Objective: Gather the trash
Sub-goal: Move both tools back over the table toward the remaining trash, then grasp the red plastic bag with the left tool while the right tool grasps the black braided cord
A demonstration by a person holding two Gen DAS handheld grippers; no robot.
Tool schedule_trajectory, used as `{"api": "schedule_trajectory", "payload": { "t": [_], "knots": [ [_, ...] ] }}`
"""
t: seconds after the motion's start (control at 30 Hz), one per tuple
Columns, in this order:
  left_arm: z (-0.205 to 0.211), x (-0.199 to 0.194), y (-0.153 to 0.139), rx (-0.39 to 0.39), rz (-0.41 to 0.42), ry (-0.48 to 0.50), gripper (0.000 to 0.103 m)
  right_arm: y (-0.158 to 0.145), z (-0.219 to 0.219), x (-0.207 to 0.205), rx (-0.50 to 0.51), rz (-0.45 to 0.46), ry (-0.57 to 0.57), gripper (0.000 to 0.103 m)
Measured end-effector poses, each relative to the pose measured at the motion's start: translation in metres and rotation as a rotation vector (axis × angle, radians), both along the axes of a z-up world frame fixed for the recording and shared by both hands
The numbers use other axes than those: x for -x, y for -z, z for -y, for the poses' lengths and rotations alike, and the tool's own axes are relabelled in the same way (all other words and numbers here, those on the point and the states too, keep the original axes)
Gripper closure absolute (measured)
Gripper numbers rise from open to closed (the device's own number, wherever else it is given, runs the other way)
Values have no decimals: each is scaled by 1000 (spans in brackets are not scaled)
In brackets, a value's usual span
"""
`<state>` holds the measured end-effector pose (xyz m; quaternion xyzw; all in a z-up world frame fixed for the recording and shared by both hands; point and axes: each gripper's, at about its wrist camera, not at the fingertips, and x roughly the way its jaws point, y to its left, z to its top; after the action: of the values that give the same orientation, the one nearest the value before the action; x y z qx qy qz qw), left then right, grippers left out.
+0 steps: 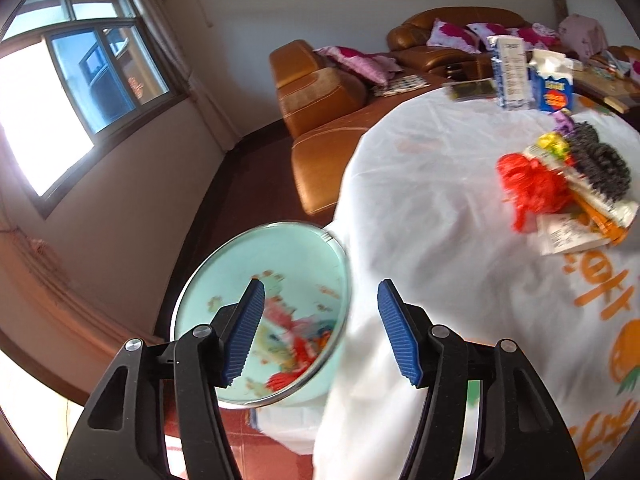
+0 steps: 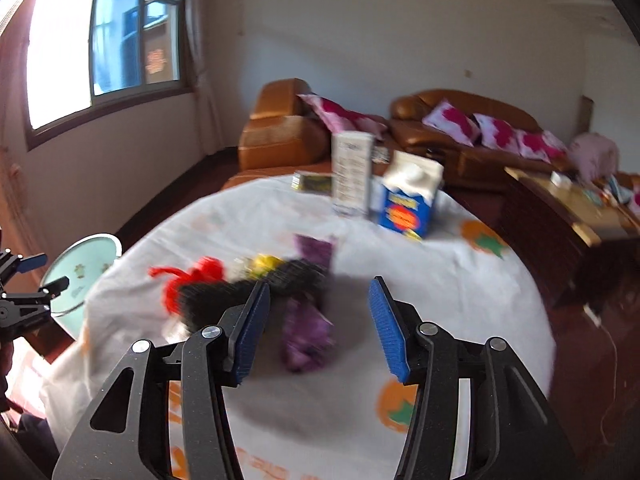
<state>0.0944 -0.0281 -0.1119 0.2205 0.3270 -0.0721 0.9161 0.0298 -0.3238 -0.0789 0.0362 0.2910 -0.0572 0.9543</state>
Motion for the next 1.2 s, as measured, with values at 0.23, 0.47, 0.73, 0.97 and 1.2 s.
{"api": "schedule_trajectory", "payload": {
  "t": [0.23, 0.47, 0.73, 0.97, 1.2],
  "knots": [
    [62, -2, -8, 54, 1, 78, 42, 26, 48, 29, -11, -21, 119, 47],
    [117, -12, -3, 90, -29, 144, 42, 41, 76, 44, -36, -18, 179, 43],
    [139, -32, 25, 109, -164, 197, 94, 50, 73, 45, -46, -25, 169, 41],
    [130, -32, 23, 123, -169, 208, 103, 52, 66, 43, -50, -33, 158, 41],
    [90, -29, -5, 151, -110, 170, 103, 48, 62, 41, -50, -30, 153, 41]
  ]
}}
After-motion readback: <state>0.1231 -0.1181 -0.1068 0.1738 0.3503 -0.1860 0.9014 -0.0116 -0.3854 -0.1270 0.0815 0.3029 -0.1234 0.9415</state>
